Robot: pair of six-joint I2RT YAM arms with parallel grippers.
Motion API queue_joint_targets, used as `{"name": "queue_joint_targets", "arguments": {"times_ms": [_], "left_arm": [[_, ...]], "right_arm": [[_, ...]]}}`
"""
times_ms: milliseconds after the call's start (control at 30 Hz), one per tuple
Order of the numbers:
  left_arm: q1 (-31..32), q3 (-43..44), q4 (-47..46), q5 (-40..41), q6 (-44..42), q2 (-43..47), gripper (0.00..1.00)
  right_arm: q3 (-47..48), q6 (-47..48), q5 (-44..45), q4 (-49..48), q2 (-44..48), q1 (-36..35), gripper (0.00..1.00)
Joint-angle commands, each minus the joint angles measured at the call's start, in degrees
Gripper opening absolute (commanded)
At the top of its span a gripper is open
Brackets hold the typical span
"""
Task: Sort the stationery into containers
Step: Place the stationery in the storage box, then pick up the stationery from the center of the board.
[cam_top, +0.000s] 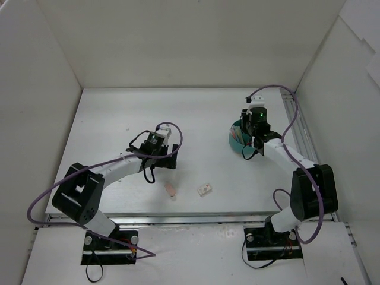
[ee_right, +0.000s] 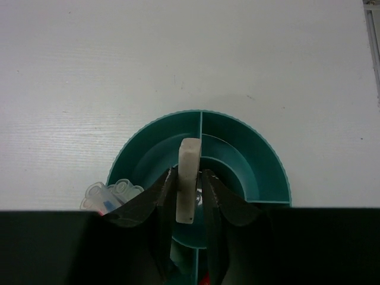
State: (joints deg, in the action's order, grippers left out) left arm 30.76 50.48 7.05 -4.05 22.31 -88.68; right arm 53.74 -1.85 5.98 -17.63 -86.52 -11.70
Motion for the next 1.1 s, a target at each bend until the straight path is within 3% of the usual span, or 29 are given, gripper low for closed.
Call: {"name": "queue_joint_targets", "arguments": {"times_ms": [0,33,200,400,500,533,700,967,1067], "left_arm": [[0.4,3.1,-1.0,1.1,-1.1,-0.3,0.97],[0.4,3.4,-1.0,1.2,-1.3,-0.6,0.97],[0.4,4.0,-1.3,1.1,-1.5,-1.5,0.9],[1.5,5.8,-1.3,0.8,-2.0,-3.7,0.8],[2.0,6.6,-1.5,1.0,-2.4,-5.1,0.74],[2.0,7.3,-1.4,1.0,-2.4,-5.5,0.73],[2.0,8.2,-0.6,1.5,-2.6,-7.9,0.56],[3.2,9.0,0.4,1.1,-2.4,-9.1,0.06],[3.2,10.1,0.2,0.8,-2.8,-8.2,0.0]], "right_arm": [[-1.3,-1.0,2.2,-4.2,2.4,0.1,0.23],[-1.7,-1.1,2.5,-3.9,2.8,0.0,0.28],[-2.2,-1.2,2.5,-3.0,5.4,0.0,0.34],[-3.1,-2.3,0.4,-2.1,12.4,0.0,0.54],[-3.9,-2.8,-0.6,-0.8,17.6,0.1,0.74],[-3.9,-3.0,-0.7,-0.3,18.8,0.1,0.97],[-4.6,-5.4,1.0,3.9,26.9,0.1,0.98],[-7.2,-7.3,4.9,5.9,34.7,0.1,0.98],[-7.9,-7.8,6.0,6.7,36.2,0.2,0.98]]}}
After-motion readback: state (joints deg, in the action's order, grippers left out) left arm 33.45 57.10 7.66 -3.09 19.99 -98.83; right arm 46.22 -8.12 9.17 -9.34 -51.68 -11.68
